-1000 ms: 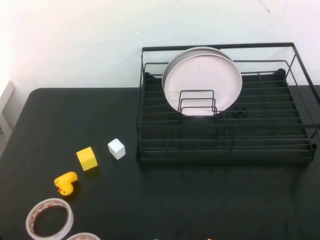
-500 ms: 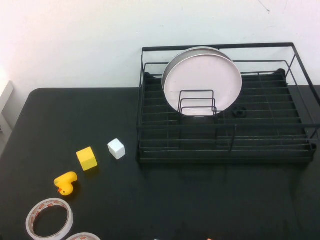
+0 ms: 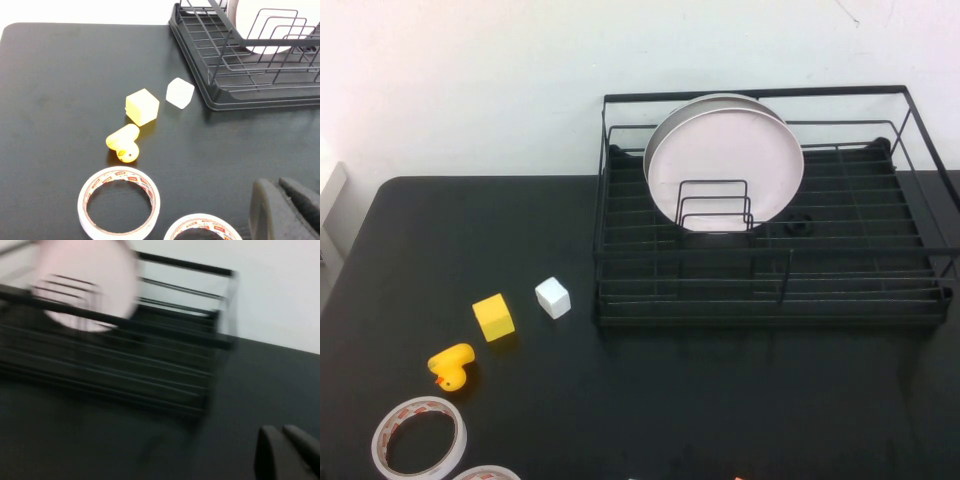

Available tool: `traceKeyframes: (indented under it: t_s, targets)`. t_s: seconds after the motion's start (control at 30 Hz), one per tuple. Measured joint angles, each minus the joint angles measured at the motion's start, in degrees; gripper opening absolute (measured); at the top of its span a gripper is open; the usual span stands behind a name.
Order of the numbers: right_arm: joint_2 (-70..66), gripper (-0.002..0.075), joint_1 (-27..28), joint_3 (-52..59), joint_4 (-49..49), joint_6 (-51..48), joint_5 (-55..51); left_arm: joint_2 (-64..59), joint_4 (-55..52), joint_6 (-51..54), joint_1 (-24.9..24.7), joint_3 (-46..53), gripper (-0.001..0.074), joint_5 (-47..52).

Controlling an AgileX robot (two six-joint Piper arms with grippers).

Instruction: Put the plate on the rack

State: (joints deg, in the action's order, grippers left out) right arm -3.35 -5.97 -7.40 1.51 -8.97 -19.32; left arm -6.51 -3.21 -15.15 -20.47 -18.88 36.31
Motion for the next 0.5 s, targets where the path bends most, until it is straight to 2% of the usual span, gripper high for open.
traceKeyframes:
  t_s: [0.2,0.5]
  targets:
    - [3.99,-0.0001,7.40,6.46,8.19,8.97,2.36,0.00,0.00,0.00,0.00,0.00,-0.0001,0.00]
    - [3.99,-0.0001,8.32,8.94,9.29,13.25,1.68,0.00,0.00,0.00,0.00,0.00,-0.0001,0.00]
